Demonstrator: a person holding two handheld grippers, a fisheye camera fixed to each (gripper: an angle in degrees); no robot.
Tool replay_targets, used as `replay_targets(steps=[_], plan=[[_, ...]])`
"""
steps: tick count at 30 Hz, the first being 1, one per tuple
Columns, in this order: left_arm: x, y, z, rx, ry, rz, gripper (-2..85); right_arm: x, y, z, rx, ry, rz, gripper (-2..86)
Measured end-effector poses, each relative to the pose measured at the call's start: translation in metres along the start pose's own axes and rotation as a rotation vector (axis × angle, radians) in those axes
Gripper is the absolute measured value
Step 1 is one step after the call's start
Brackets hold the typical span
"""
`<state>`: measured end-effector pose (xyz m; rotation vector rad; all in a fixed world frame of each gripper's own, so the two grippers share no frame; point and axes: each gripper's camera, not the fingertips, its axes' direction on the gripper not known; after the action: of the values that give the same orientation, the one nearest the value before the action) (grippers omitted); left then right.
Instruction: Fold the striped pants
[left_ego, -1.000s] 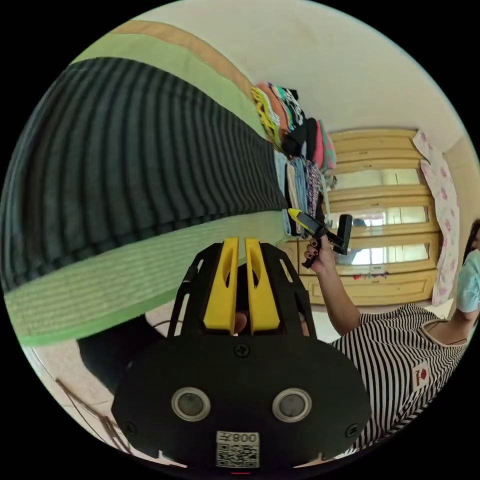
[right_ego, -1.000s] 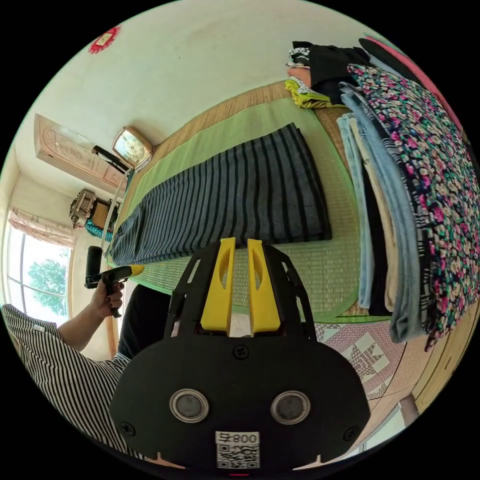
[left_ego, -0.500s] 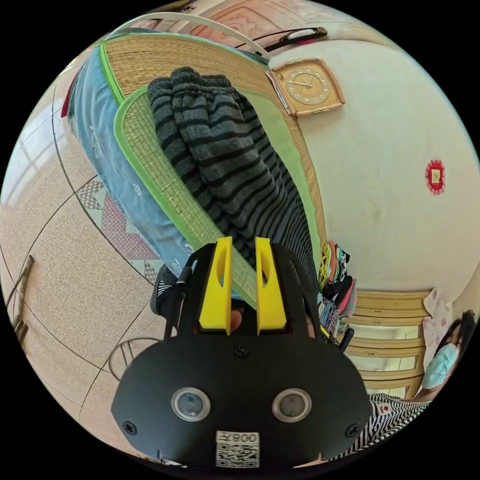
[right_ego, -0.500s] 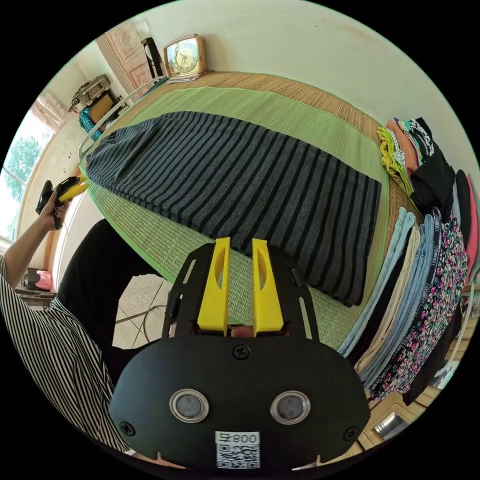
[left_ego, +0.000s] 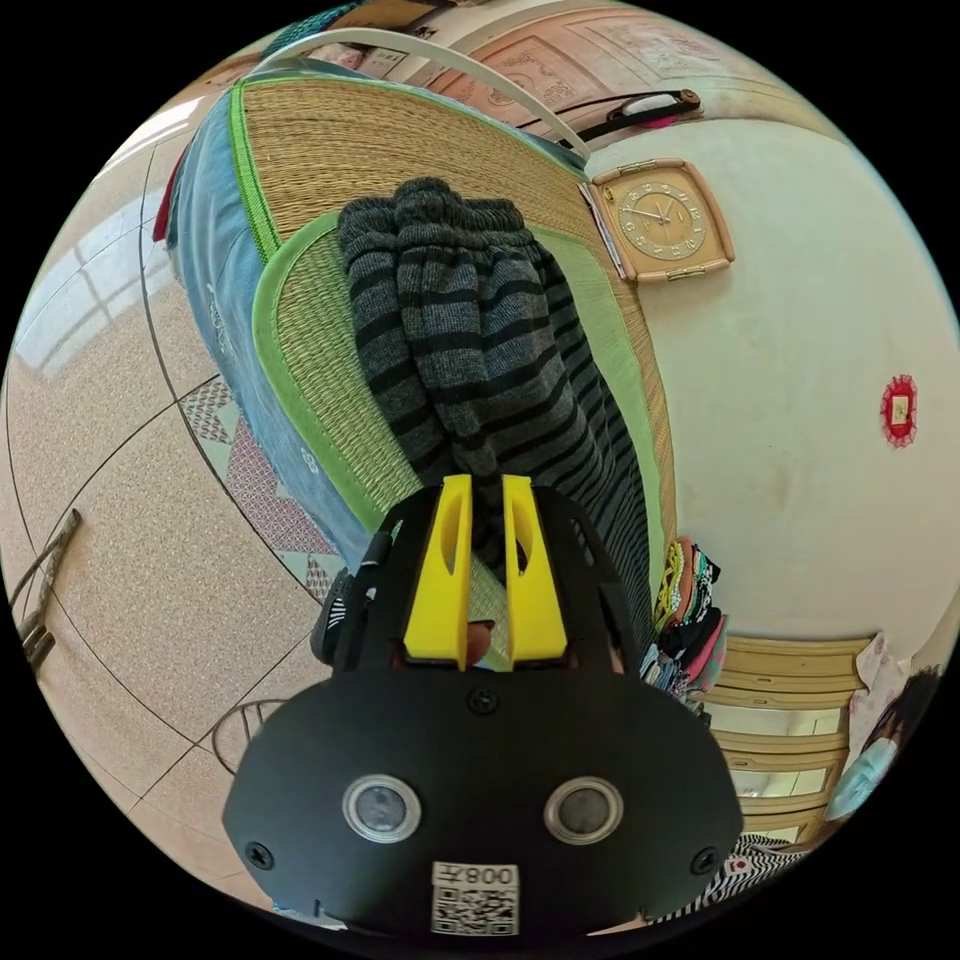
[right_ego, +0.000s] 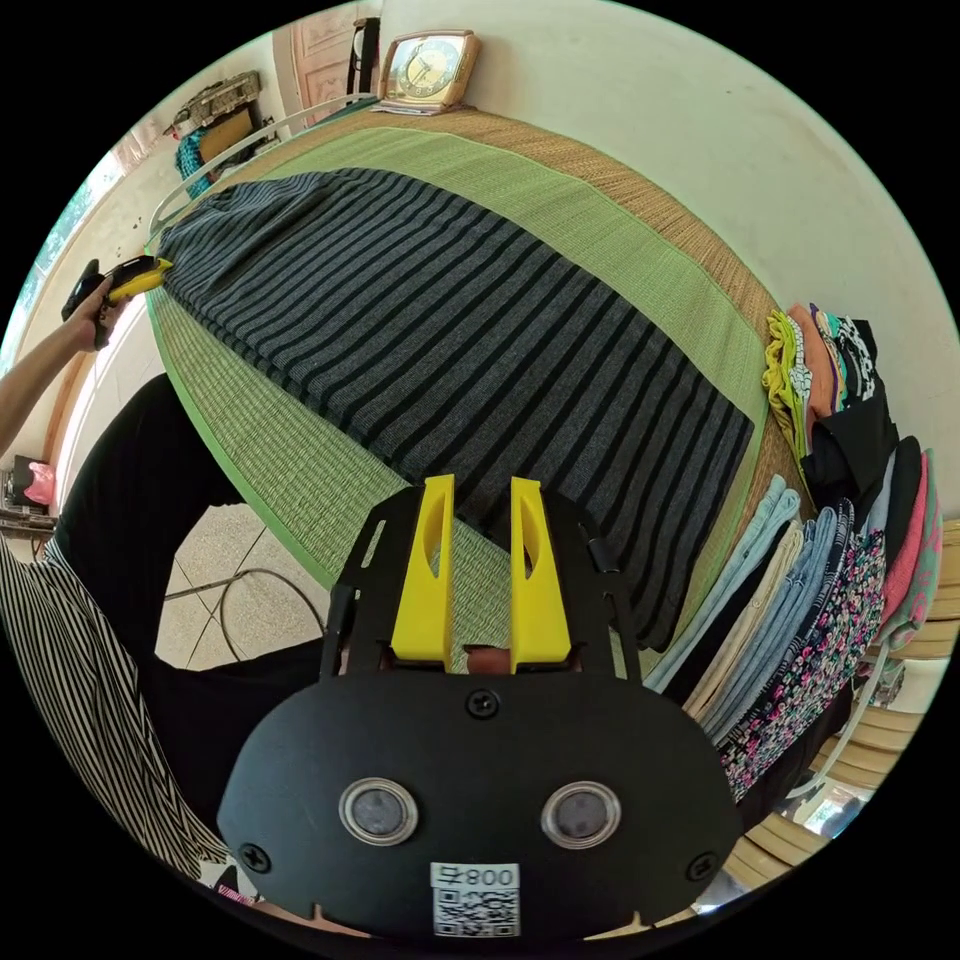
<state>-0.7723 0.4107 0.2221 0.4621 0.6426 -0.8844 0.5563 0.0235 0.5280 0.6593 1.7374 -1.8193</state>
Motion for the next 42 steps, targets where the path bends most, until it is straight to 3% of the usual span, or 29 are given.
replay_targets(steps=[11,17,26,31,34,38,42], plan=[[0.032,-0.022,-0.03,0.011,0.074,0.053,3.5,-0.038,0.0,-0.008,-0.002,0.033,-0.157,8.4],[0.055,-0.035,-0.04,0.02,0.082,0.087,3.4,-0.032,-0.003,-0.018,0.028,0.047,-0.112,3.0],[0.186,-0.112,-0.056,0.066,0.135,0.414,3.2,0.033,-0.048,-0.099,0.188,0.072,-0.071,0.4],[0.335,-0.211,-0.007,0.056,-0.041,0.602,3.8,0.122,-0.16,-0.139,0.179,0.198,-0.137,0.1],[0.38,-0.244,0.038,0.044,-0.203,0.592,4.7,0.182,-0.243,-0.125,0.057,0.302,-0.02,0.1],[0.379,-0.256,0.081,-0.033,-0.304,0.615,6.1,0.208,-0.273,-0.085,0.0,0.15,0.042,0.5],[0.335,-0.265,0.077,0.0,-0.202,0.594,6.3,0.196,-0.241,-0.046,0.018,0.099,0.028,0.6]])
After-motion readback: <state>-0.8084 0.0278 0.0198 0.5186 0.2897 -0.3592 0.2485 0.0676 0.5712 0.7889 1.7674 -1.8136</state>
